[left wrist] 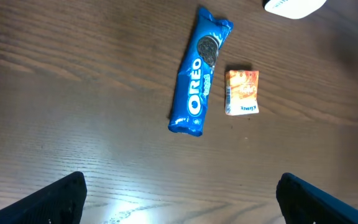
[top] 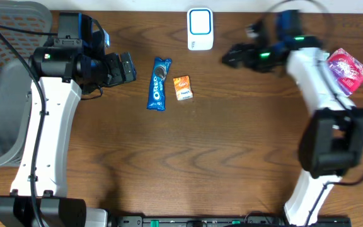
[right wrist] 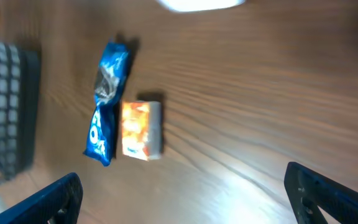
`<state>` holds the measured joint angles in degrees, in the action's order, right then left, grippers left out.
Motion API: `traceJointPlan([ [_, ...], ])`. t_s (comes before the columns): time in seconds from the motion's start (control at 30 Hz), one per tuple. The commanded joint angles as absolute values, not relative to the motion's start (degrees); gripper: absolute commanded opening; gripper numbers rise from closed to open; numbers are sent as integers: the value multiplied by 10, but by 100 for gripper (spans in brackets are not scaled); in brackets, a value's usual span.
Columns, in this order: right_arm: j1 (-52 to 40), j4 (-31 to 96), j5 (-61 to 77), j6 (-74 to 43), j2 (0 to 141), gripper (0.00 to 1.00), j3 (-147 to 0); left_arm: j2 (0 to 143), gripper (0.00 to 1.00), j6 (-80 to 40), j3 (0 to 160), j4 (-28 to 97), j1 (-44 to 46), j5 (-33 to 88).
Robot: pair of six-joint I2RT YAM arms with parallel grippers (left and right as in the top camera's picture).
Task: Scan the item barcode
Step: 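Move the right gripper left to the orange pack and grasp it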
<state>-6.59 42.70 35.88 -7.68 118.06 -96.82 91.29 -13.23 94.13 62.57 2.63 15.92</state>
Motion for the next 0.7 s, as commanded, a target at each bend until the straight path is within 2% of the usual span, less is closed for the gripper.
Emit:
traceJointPlan([
  [0.0,-119,402,277,-133,1211,99,-962,914,98,-125,940,626,25,154],
  [0.17,-173,359,213,-219,1242,98,-962,914,98,-125,940,626,25,154],
  [0.3,-200,337,213,-236,1256,89,-962,914,98,-125,940,626,25,154],
  [0.37,-215,326,212,-242,1265,80,-962,914,98,-125,940,626,25,154],
  [0.47,-233,316,199,-243,1279,74,-962,914,98,-125,940,626,25,154],
  [0.6,-247,322,175,-281,1305,77,-962,914,98,-125,940,626,25,154],
  [0.67,-249,321,176,-292,1316,74,-962,914,98,-125,940,626,25,154],
])
